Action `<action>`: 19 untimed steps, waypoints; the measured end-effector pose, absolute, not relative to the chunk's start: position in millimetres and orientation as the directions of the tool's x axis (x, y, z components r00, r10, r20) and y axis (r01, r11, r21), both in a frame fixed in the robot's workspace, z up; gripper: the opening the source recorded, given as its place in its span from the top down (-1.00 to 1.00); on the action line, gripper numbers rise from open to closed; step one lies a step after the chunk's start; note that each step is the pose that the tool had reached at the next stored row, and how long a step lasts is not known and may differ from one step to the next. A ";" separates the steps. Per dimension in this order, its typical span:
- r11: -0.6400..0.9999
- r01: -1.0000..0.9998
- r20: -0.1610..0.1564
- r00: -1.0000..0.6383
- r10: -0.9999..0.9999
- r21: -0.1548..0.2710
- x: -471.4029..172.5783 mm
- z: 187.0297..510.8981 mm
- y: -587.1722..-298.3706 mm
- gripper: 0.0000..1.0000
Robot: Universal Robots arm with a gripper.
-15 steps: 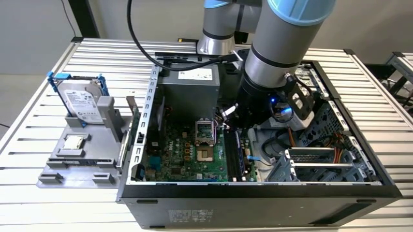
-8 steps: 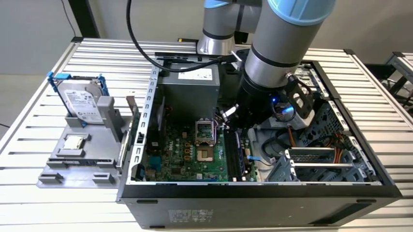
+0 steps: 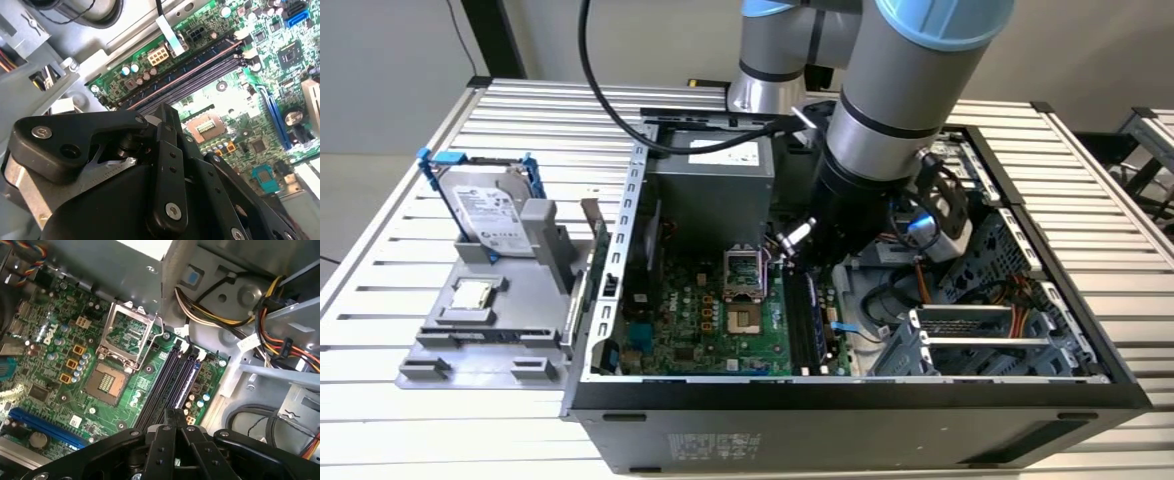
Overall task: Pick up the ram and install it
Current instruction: 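Press down the ram until it locks into place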
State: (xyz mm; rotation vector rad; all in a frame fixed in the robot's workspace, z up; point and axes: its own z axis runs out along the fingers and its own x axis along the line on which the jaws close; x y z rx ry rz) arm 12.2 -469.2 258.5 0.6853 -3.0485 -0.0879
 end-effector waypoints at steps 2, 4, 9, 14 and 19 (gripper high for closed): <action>0.893 -0.446 0.003 -0.894 -0.447 0.058 12.2 258.6 -469.2 1.00; 0.882 -0.468 0.003 -0.883 -0.469 0.058 12.2 258.6 -469.2 1.00; 0.853 -0.520 -0.002 -0.854 -0.520 0.055 12.2 258.1 -469.0 1.00; 0.803 -0.593 -0.005 -0.805 -0.594 0.053 12.2 257.2 -469.0 1.00; 0.755 -0.654 -0.018 -0.757 -0.654 0.044 12.2 256.0 -469.0 1.00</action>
